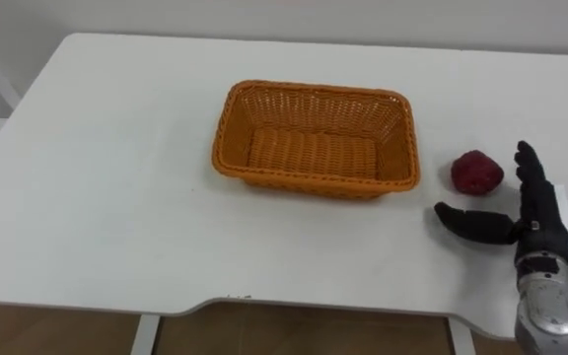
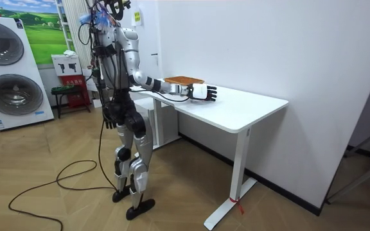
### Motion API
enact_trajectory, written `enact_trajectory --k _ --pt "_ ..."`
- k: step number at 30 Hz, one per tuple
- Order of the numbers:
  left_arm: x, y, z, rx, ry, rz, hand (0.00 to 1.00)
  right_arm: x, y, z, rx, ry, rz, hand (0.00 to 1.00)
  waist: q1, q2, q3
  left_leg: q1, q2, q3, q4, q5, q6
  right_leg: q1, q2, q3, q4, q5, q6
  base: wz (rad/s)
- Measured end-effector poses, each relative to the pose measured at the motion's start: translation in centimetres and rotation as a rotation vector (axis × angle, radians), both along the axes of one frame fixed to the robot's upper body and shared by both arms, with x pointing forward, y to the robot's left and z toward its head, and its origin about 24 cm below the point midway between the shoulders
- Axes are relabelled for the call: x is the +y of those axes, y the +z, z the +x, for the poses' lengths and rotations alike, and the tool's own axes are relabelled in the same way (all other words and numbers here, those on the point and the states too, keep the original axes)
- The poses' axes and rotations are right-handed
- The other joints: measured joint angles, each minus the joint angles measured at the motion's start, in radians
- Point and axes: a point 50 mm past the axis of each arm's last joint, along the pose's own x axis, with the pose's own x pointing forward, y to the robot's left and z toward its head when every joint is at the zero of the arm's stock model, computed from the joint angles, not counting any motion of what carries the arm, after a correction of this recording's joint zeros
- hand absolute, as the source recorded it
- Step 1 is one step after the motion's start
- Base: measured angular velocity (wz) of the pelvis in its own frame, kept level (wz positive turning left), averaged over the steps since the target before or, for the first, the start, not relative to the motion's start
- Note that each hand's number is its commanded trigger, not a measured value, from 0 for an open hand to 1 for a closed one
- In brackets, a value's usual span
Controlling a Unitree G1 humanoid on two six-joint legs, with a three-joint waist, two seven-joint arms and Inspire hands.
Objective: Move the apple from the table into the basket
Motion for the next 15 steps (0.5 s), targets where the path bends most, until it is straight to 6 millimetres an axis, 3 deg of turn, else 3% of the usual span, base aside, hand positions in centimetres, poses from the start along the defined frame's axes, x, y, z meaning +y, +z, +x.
enact_trajectory --k 8,15 --pt "1.0 0.3 -0.3 0.013 0.002 -0.013 0.0 -2.1 0.2 1.2 0.037 -0.025 -0.024 0.0 0.002 -0.014 0.0031 0.015 0.0 -0.014 -0.002 0.001 -0.002 0.026 -0.001 -0.018 -0.014 0.001 -0.001 0.05" --pt "1.6 0.5 -0.4 0.019 0.001 0.003 0.0 -2.6 -0.2 2.4 0.088 0.005 0.006 0.0 0.003 -0.034 -0.0022 0.015 0.0 -0.017 -0.002 0.002 -0.002 0.027 -0.002 -0.025 -0.016 0.001 -0.002 0.01"
